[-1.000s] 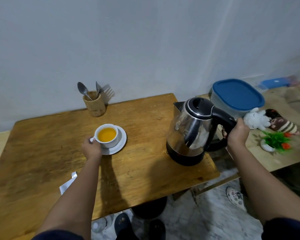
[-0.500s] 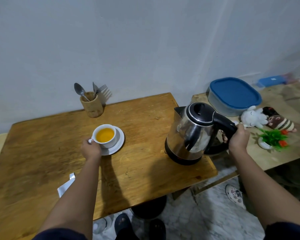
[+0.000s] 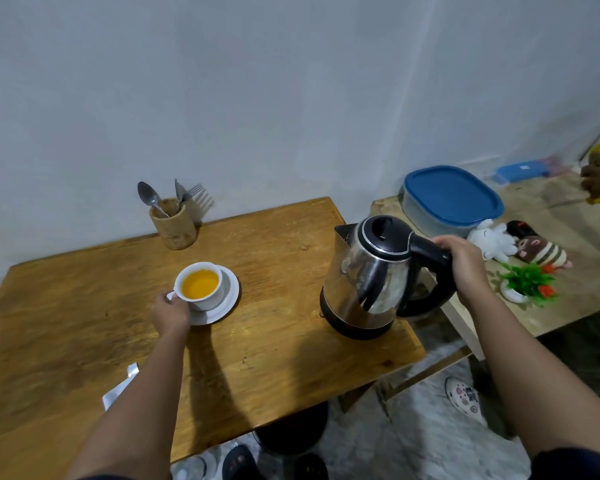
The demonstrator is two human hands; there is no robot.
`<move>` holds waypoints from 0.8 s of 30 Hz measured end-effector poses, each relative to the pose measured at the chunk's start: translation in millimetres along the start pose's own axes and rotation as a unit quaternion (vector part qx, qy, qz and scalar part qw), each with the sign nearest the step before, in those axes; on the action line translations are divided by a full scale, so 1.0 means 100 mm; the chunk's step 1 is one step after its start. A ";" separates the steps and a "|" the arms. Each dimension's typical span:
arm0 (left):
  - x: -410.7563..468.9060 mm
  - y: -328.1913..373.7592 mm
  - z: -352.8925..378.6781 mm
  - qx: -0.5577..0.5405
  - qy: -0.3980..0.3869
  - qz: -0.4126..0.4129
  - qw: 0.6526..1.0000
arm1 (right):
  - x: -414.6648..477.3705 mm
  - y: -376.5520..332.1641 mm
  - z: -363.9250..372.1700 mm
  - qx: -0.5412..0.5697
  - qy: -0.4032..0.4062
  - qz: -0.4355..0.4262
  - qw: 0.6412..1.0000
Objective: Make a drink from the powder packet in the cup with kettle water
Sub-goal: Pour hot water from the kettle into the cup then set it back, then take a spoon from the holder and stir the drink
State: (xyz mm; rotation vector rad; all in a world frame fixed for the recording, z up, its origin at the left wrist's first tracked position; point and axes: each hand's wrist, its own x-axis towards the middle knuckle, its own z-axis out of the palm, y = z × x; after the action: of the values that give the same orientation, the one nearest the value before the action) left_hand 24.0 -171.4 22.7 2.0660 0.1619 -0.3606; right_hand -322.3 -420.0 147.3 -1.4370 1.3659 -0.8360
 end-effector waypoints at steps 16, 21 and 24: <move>0.14 -0.05 -0.21 0.055 -0.117 0.113 0.985 | -0.05 -1.34 1.43 -0.153 -0.098 -0.276 0.944; 0.21 -0.10 -0.28 0.057 -0.161 0.148 0.974 | -0.24 -1.41 2.54 -0.135 -0.207 -0.280 0.928; 0.25 -0.09 -0.34 0.056 -0.196 0.157 0.966 | -0.37 -1.28 3.23 -0.146 -0.287 -0.237 0.917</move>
State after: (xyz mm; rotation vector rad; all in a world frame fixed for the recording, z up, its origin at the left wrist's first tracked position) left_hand 51.1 -138.1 22.9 2.0430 -0.4293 -0.5798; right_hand 16.4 -336.6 170.2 -2.0934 0.7151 -0.4378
